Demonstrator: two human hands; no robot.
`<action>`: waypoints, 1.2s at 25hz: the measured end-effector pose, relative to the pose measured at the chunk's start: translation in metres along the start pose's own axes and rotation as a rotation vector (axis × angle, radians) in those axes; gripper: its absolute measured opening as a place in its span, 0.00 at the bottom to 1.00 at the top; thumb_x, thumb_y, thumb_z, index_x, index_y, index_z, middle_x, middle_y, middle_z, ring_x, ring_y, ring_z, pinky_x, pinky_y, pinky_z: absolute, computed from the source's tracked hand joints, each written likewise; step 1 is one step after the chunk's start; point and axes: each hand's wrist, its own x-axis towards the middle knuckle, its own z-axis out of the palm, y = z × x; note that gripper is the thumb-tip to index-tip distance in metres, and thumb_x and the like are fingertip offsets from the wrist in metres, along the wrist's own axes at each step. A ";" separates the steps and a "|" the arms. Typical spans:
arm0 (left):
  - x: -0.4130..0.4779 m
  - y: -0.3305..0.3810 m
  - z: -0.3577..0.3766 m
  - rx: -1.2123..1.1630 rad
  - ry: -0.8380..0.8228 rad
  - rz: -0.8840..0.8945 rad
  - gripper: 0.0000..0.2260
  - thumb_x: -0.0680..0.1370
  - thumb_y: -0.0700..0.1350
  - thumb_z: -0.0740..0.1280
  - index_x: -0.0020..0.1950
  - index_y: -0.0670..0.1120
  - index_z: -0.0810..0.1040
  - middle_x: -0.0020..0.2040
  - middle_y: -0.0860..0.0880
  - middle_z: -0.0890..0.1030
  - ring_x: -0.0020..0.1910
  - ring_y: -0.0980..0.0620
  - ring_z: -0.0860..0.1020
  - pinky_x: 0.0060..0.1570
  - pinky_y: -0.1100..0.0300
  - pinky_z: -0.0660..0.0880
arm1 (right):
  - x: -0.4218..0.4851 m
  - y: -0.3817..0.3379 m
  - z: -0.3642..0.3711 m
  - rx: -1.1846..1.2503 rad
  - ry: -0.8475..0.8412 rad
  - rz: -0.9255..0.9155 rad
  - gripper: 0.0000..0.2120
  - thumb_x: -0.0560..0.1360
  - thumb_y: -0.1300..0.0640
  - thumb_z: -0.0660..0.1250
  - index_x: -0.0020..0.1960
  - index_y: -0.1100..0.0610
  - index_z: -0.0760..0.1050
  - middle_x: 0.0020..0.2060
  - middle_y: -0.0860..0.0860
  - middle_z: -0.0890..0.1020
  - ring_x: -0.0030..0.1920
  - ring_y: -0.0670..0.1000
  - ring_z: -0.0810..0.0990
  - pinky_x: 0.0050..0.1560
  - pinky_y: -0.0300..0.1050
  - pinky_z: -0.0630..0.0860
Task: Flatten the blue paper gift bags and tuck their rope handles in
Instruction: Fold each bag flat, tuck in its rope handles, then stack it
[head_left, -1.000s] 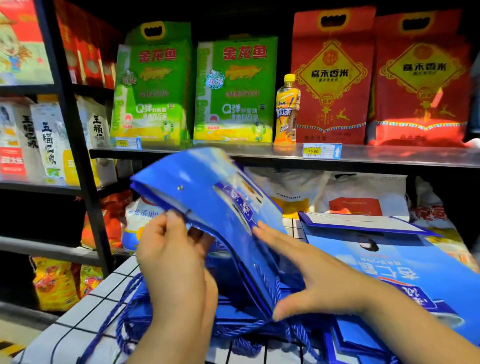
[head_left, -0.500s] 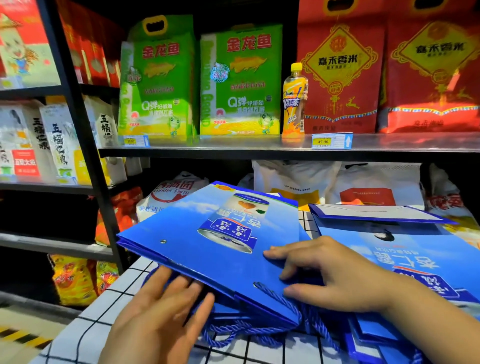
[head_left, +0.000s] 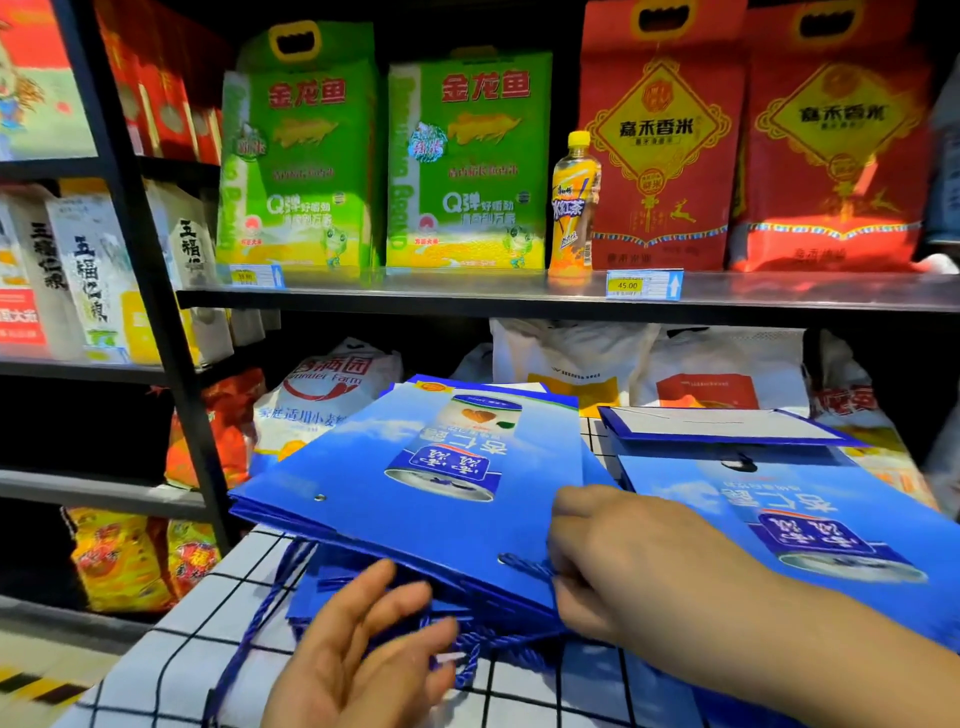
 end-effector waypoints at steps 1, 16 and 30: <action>-0.003 -0.005 0.006 0.060 -0.102 -0.002 0.10 0.64 0.31 0.68 0.39 0.44 0.84 0.37 0.42 0.84 0.28 0.47 0.82 0.25 0.59 0.78 | -0.001 -0.002 0.000 0.079 -0.004 0.072 0.07 0.75 0.52 0.56 0.43 0.54 0.70 0.46 0.50 0.74 0.47 0.54 0.73 0.44 0.49 0.71; 0.011 0.003 0.050 1.037 -0.280 0.435 0.08 0.67 0.50 0.65 0.27 0.54 0.73 0.21 0.58 0.73 0.21 0.62 0.71 0.25 0.74 0.63 | 0.018 0.014 0.008 0.645 0.144 0.316 0.14 0.72 0.55 0.68 0.29 0.53 0.71 0.22 0.47 0.75 0.21 0.43 0.71 0.27 0.34 0.68; 0.013 0.046 0.073 0.116 -0.553 -0.244 0.05 0.62 0.42 0.70 0.33 0.42 0.77 0.27 0.46 0.78 0.18 0.59 0.69 0.15 0.70 0.64 | -0.018 -0.026 0.055 0.785 0.272 0.185 0.07 0.57 0.37 0.62 0.36 0.29 0.71 0.34 0.31 0.78 0.38 0.32 0.76 0.42 0.29 0.71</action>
